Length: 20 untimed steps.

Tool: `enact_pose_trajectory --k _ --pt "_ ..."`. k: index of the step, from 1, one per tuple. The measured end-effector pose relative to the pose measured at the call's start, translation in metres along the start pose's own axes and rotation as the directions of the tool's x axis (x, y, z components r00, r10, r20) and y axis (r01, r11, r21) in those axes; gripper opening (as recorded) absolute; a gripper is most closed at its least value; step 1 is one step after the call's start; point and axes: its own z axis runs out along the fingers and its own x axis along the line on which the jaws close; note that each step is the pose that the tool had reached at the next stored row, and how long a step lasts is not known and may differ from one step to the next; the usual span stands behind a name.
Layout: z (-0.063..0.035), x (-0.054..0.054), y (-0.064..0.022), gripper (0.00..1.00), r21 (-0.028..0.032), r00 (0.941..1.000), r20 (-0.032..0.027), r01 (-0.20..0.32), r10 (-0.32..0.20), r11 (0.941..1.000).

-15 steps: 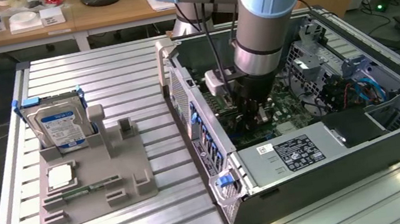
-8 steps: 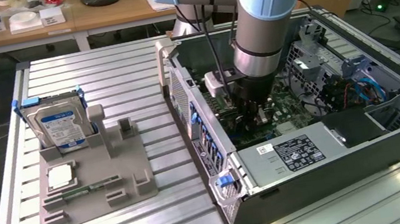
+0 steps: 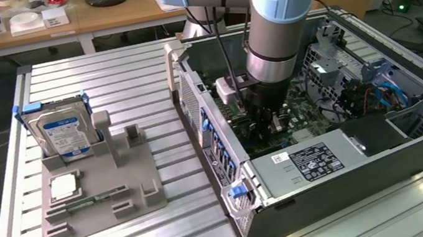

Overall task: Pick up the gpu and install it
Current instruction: 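Insert the gpu into the slot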

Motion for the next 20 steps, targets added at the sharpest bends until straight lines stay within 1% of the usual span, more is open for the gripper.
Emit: enact_pose_trajectory --k 4,6,15,16,18,19,20 --pt "-0.0001 0.0 0.0005 0.28 0.0003 1.0 -0.0001 0.0 0.0 1.0" --pt "-0.0001 0.0001 0.0018 0.28 0.0032 1.0 0.0002 0.001 -0.001 1.0" --pt "-0.0001 0.0002 0.0025 0.28 0.0033 1.0 0.0 0.0 0.0 1.0" --pt "0.0006 0.0001 0.003 0.29 0.0025 1.0 0.002 -0.001 0.001 1.0" --pt "0.0004 0.0001 0.0028 0.29 0.0038 1.0 0.0011 0.0 0.0 1.0" --pt "0.0 0.0001 0.0025 0.35 0.0035 1.0 0.0004 0.0 0.0 1.0" --pt "-0.0004 0.0002 0.0025 0.35 0.0034 1.0 -0.0001 0.0 0.0 1.0"
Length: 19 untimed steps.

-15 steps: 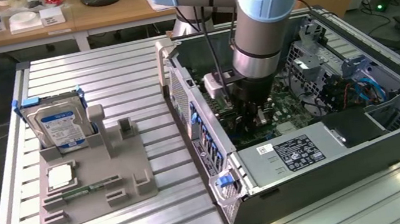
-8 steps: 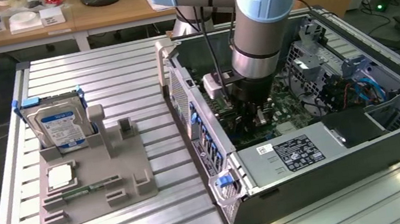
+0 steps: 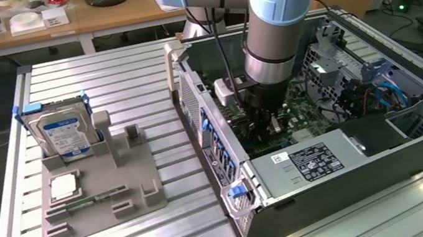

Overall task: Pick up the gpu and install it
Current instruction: 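Insert the gpu into the slot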

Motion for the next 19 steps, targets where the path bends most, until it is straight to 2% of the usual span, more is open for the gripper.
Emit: enact_pose_trajectory --k 5,19 --pt "-0.0118 0.0 -0.0004 0.35 0.0041 1.0 0.0006 0.0 0.0 1.0" --pt "-0.0609 -0.002 -0.002 0.35 0.0176 1.0 0.0013 0.0 0.0 0.9998"
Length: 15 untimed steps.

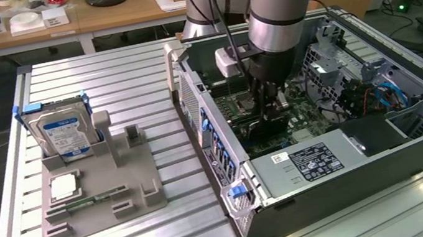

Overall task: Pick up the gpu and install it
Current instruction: 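Insert the gpu into the slot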

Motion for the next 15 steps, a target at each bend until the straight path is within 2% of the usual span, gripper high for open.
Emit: enact_pose_trajectory --k 5,7,8,10,15 --pt "-0.0019 -0.0001 -0.0001 0.34 0.0013 1.0 0.0001 0.0 0.0 1.0" --pt "-0.0019 0.0 -0.0001 0.21 0.0013 1.0 0.0 0.0 0.0 1.0" --pt "-0.0019 0.0 -0.0001 0.21 0.0013 1.0 0.0 0.0 0.0 1.0" --pt "-0.0019 0.0 -0.0001 0.11 0.0013 1.0 0.0001 0.0 0.0 1.0" --pt "-0.0019 0.0 -0.0001 0.11 0.0014 1.0 0.0001 0.0 0.0 1.0"
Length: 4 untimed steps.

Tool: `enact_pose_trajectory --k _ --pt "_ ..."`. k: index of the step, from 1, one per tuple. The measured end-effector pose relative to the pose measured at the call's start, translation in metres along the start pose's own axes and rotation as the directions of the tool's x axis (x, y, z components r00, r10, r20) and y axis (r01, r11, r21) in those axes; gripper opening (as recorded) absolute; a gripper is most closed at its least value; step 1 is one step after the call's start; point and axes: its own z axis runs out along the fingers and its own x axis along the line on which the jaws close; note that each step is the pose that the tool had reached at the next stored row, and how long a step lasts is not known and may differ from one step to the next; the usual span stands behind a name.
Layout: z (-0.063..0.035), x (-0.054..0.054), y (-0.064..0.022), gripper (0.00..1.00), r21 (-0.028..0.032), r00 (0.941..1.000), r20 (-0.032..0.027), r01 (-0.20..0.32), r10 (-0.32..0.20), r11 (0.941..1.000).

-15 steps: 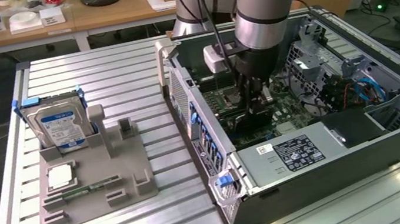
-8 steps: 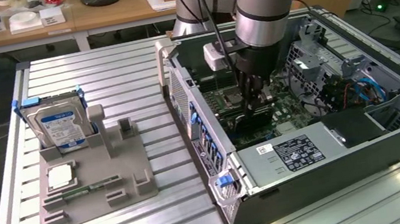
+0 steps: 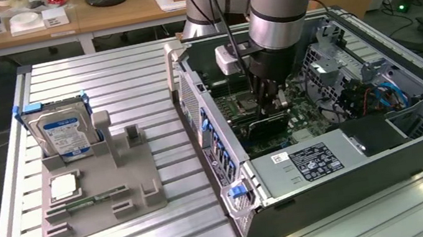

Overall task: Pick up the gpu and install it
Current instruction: 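Insert the gpu into the slot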

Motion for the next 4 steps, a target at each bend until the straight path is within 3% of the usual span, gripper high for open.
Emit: enact_pose_trajectory --k 4 --pt "0.0 0.0 0.0 0.11 -0.0001 1.0 0.0 0.0 0.0 1.0"
